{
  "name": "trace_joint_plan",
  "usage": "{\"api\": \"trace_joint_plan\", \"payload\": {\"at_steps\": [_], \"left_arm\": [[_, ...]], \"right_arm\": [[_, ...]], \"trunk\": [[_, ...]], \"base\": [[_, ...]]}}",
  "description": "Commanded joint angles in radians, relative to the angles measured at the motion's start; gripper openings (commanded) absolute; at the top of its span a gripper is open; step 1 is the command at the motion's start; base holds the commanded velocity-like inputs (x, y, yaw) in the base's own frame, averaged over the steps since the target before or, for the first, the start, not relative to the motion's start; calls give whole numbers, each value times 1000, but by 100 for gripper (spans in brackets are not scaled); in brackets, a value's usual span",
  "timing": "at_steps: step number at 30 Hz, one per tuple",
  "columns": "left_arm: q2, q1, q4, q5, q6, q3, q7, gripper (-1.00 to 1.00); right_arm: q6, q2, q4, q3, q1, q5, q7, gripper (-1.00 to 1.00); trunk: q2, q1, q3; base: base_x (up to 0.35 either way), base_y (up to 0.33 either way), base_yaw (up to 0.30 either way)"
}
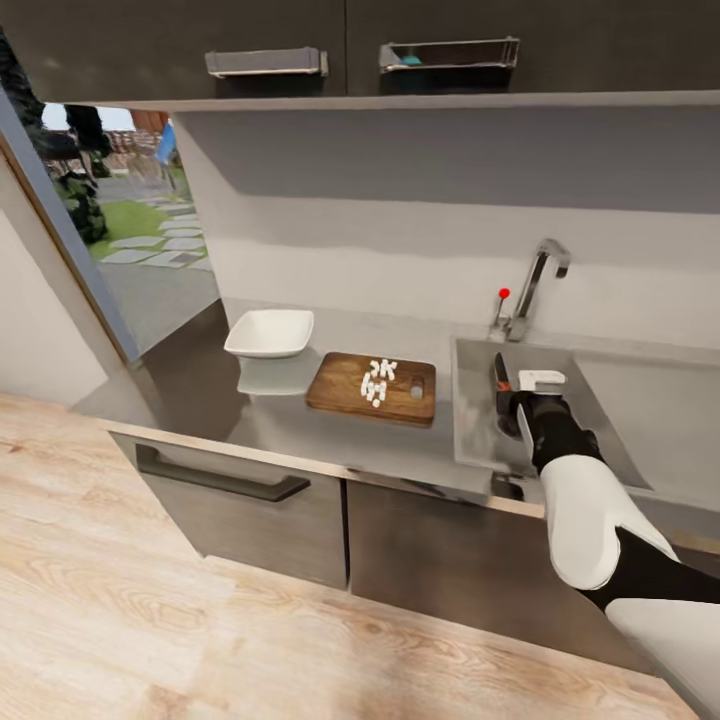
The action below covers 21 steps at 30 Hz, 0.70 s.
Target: In the kitchen, take the Vidalia onion out of the sink, dice it on the chopping board with the paring knife, put the diced onion into the bowl on the countertop, then place both the paring knife and the chopping board into the sink.
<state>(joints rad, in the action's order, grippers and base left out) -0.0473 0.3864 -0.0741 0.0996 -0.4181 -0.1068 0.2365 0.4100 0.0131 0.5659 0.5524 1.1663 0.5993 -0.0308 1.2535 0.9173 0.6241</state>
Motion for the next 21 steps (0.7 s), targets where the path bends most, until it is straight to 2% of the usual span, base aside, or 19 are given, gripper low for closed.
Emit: {"api": "trace_joint_plan", "payload": {"at_steps": [1, 10, 18, 21], "left_arm": [[0, 2, -4, 3, -8, -7, -3, 100], [0, 2, -4, 3, -8, -7, -3, 100], [1, 2, -4, 3, -8, -7, -3, 100], [1, 2, -4, 3, -8, -7, -3, 100]], "right_arm": [[3, 1, -4, 6, 1, 7, -3, -100], [1, -1, -80, 7, 1, 8, -3, -100], [0, -2, -109, 7, 1, 8, 0, -100], [-21, -2, -123, 7, 1, 8, 15, -100]], "trunk": [[1, 0, 1], [1, 0, 1], [1, 0, 1], [1, 0, 1]], "base": [[218, 0, 0], [58, 0, 0], [0, 0, 0], [0, 0, 0]]}}
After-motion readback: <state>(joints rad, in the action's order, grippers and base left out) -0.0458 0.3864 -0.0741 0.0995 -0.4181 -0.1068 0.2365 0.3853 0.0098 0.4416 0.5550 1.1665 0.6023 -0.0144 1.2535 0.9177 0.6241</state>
